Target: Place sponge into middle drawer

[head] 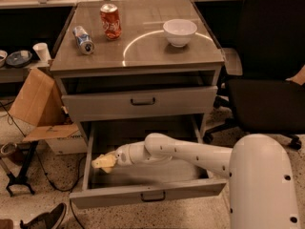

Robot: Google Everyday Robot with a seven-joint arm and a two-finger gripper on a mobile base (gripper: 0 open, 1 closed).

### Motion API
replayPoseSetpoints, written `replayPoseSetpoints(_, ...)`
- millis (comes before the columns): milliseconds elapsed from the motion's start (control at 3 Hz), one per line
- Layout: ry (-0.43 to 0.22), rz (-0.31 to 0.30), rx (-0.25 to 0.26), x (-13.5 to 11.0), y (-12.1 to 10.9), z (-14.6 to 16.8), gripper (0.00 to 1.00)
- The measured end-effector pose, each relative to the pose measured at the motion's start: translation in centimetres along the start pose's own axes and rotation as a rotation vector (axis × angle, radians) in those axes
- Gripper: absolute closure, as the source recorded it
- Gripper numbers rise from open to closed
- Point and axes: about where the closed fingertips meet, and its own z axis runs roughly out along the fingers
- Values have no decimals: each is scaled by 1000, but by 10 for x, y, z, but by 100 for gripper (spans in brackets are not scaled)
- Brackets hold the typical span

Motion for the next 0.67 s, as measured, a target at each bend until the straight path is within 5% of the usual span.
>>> replayPoseSetpoints(333, 0, 0, 0, 0, 0, 0, 0)
replayPoseSetpoints(667, 0, 0, 0, 0, 0, 0, 0)
